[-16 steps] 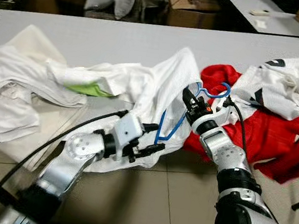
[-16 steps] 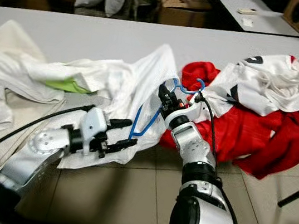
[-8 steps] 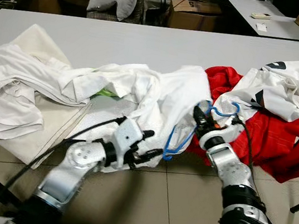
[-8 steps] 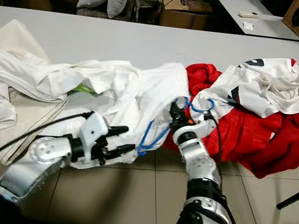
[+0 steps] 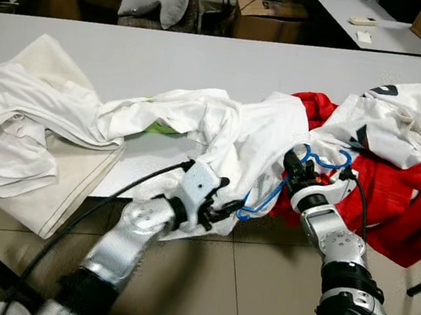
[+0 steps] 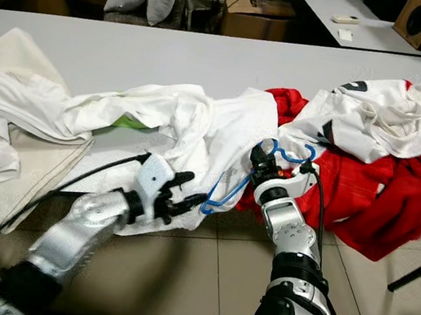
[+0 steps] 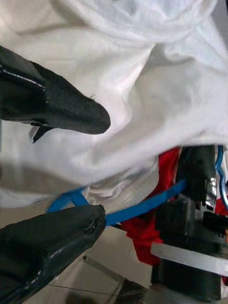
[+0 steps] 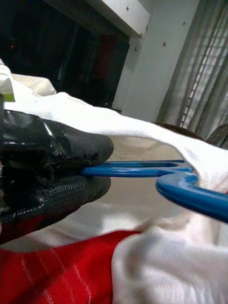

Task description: Hang hanger

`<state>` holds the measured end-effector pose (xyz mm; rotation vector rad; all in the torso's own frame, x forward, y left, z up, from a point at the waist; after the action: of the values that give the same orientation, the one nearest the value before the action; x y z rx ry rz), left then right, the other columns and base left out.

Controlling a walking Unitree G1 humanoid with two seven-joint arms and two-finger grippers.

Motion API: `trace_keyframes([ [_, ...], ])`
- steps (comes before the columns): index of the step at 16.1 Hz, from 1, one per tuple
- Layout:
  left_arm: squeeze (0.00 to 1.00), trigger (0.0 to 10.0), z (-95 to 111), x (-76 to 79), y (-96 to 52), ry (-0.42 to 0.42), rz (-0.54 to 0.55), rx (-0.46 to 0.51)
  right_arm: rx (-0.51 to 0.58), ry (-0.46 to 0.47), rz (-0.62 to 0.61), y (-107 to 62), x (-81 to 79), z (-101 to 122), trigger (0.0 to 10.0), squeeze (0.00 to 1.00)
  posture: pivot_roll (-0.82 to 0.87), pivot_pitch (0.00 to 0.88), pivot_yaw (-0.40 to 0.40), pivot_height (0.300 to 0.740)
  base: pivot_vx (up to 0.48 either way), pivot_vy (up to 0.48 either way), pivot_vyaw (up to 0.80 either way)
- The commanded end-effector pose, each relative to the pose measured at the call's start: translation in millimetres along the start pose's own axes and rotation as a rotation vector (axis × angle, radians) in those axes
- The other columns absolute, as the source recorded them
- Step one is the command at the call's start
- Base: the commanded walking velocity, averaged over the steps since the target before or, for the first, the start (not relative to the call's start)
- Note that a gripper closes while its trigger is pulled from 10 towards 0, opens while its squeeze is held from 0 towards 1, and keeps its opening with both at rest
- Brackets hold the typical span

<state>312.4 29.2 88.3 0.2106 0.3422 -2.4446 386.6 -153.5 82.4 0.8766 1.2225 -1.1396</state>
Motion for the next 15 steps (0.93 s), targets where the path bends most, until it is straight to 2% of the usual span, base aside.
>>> trace_keyframes([
  [1, 0.00, 10.0, -3.8, -2.1, 3.4, 0.009, 0.008, -0.031, 0.016, 0.003, 0.018, -0.6, -4.0, 4.8, 10.0, 0.00, -0.04, 0.000, 0.013, 0.740, 0.000, 0.000, 0.00],
  [2, 0.00, 10.0, -12.6, -4.9, 7.2, -0.010, 0.044, -0.068, 0.015, 0.007, 0.017, -1.1, -3.3, 3.3, 10.0, 0.00, -0.04, 0.000, 0.015, 0.740, 0.000, 0.000, 0.00],
  [5, 0.00, 10.0, -22.5, -11.4, 13.4, -0.080, 0.092, -0.095, 0.012, 0.017, 0.018, -1.3, -3.3, -0.6, 10.0, 0.00, -0.05, 0.000, 0.019, 0.740, 0.000, 0.000, 0.00],
  [6, 0.00, 10.0, -27.1, -16.5, 13.4, -0.063, 0.114, -0.125, 0.010, 0.017, 0.021, -0.9, -4.5, -1.8, 10.0, 0.00, -0.05, 0.000, 0.020, 0.740, 0.000, 0.000, 0.00],
  [7, 0.00, 6.9, -29.0, -22.4, 13.0, -0.059, 0.144, -0.138, 0.010, 0.018, 0.024, -0.5, -5.6, -2.3, 10.0, 0.00, -0.05, 0.000, 0.021, 0.740, 0.000, 0.000, 0.00],
  [8, 0.00, 1.5, -28.8, -27.0, 12.6, -0.075, 0.168, -0.133, 0.009, 0.017, 0.027, -0.2, -6.6, -2.5, 10.0, 0.00, -0.05, 0.000, 0.023, 0.740, 0.000, 0.000, 0.00],
  [9, 0.00, 0.0, -28.8, -29.0, 11.8, -0.072, 0.170, -0.133, 0.008, 0.017, 0.030, 0.0, -7.4, -2.5, 10.0, 0.00, -0.05, 0.000, 0.023, 0.740, 0.000, 0.000, 0.00],
  [15, 0.00, 0.0, -31.5, -31.7, 11.3, -0.066, 0.170, -0.127, 0.013, 0.017, 0.034, 0.3, -8.9, -0.9, 10.0, 0.00, -0.05, 0.000, 0.024, 0.740, 0.000, 0.000, 0.00],
])
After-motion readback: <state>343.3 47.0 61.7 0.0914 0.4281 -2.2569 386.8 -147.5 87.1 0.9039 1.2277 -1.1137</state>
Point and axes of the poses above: a point about 5 cm out from each wrist's last joint towards the gripper, its own y axis pointing out of the wrist towards the gripper, its own z axis along the axis of the wrist's last joint, x = y × z, the point moved 4 cm from there along y, pointing out of the wrist towards the gripper, and after that the axes turned 12 degrees about y, right-handed, at the moved point
